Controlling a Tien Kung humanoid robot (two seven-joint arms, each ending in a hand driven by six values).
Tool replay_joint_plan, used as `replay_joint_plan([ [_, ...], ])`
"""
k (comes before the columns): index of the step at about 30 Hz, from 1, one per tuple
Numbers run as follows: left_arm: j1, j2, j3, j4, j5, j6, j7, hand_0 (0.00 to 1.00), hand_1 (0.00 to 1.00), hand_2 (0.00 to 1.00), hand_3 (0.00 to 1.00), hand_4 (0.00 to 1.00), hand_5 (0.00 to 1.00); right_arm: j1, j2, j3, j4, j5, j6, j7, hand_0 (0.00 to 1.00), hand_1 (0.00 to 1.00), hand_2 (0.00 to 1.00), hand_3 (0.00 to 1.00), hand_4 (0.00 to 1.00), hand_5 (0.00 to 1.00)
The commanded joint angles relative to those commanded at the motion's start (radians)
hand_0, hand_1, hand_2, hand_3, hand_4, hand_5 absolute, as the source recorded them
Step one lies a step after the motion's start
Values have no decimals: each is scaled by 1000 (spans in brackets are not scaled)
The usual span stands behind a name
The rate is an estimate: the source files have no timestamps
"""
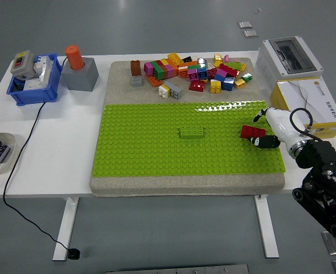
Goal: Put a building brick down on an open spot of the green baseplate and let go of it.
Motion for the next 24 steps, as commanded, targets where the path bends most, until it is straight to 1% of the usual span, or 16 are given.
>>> replay_joint_plan([
  [11, -2, -1, 3, 0, -1, -1, -1, 658, 613, 601, 698, 699, 200, 8, 14, -1, -43, -3, -5, 6, 742, 765, 813, 642, 803, 313],
  [12, -2, -1, 3, 0, -1, -1, -2, 659, 613, 600, 698, 699, 200, 8, 15, -1, -45, -3, -6, 7, 742, 763, 805, 606, 817, 357],
  [17, -2, -1, 2, 0, 0, -2, -2, 659, 613, 600, 698, 699, 200, 11, 19, 0, -60, -4, -10, 12, 742, 763, 805, 606, 817, 357],
  [18, -2, -1, 2, 0, 0, -3, -3, 659, 613, 600, 698, 699, 196, 12, 20, 1, -62, -4, -11, 13, 741, 756, 800, 585, 814, 374],
  [24, -2, -2, 3, 0, -1, -3, -3, 659, 613, 601, 699, 700, 195, 13, 21, 2, -70, -5, -15, 17, 735, 756, 796, 577, 813, 374],
])
